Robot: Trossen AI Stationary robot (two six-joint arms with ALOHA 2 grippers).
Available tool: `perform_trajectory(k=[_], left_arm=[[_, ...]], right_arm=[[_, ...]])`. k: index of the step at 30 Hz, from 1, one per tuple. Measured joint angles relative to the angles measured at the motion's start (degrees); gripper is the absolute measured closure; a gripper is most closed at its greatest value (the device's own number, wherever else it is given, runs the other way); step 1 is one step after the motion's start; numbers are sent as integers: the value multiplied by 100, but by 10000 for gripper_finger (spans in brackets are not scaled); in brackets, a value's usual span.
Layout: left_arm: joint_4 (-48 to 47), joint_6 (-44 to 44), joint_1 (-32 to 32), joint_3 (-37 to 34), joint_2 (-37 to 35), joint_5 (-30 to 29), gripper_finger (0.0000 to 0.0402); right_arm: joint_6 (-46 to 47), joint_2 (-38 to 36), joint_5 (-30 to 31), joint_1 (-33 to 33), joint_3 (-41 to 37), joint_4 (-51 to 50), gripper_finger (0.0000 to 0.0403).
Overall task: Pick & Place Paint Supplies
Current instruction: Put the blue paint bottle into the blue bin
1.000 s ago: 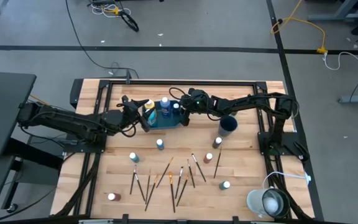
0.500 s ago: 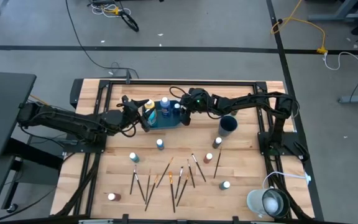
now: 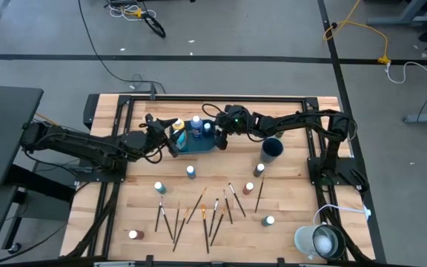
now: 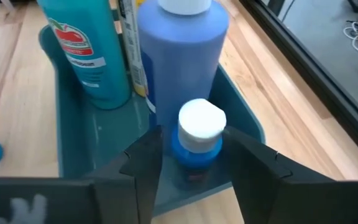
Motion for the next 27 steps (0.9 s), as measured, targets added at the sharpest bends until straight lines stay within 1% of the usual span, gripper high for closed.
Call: perform_trajectory(k=[11, 14, 18, 21, 27], left_arm=[[-8, 1, 1, 0, 0, 23, 180], [-58, 14, 1, 0, 0, 361, 180], [-52, 174, -2, -2, 0, 881, 180], [-51, 149, 0, -2, 0, 1182, 180], [-50, 74, 0, -2, 0, 2005, 180]], right_arm=[[-1, -25, -23, 14, 0, 13, 202], [-17, -137, -15, 78, 0, -15, 200], [-123, -512, -22, 267, 4, -216, 203], [-136, -813, -29, 476, 4, -479, 206], [-147, -1203, -34, 1011, 4, -1017, 206]])
